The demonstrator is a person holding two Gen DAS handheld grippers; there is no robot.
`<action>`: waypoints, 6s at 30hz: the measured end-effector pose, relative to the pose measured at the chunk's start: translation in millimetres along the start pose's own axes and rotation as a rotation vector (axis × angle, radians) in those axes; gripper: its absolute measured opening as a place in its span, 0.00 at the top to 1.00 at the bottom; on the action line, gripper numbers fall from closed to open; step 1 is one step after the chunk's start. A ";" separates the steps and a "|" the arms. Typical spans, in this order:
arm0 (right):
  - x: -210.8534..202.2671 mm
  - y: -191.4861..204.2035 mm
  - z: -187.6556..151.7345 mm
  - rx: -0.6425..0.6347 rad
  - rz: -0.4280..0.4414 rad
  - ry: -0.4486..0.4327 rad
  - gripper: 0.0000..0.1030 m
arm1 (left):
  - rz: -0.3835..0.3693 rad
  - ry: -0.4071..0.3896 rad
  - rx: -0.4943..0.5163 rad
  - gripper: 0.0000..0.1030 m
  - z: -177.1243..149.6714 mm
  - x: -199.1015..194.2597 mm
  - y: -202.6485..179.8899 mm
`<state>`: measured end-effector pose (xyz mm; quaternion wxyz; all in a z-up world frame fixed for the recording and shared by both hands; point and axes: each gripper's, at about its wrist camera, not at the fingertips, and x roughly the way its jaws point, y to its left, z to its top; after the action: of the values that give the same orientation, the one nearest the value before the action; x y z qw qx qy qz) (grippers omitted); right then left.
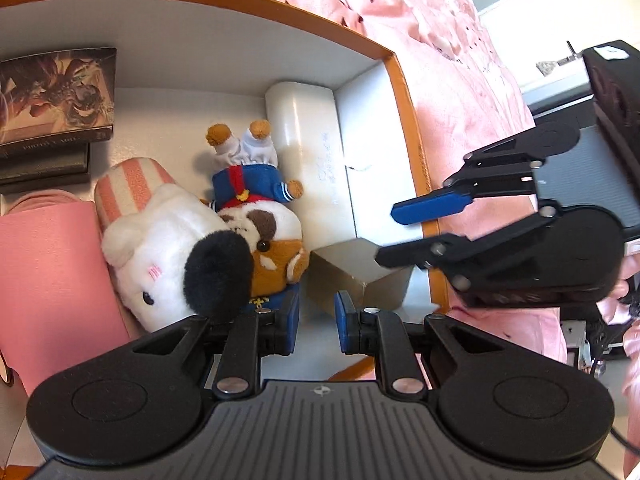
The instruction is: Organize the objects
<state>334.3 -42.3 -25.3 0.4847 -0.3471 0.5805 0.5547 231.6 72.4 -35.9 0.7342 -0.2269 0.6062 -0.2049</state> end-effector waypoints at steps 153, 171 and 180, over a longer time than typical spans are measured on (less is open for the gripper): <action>65.9 163.6 -172.7 0.376 -0.003 -0.513 0.52 | 0.381 0.127 0.029 0.48 -172.7 58.8 -10.7; 90.9 165.8 -113.4 0.273 0.006 -0.467 0.47 | 0.465 -0.087 0.026 0.52 -168.8 -23.9 -4.5; 121.1 173.3 -81.9 0.266 -0.022 -0.381 0.40 | 0.488 -0.158 0.004 0.52 -150.1 -44.0 -9.3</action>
<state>121.7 -81.4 -93.7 0.6330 -0.1756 0.5427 0.5233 75.8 77.4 -19.7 0.8074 -0.0876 0.5834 -0.0047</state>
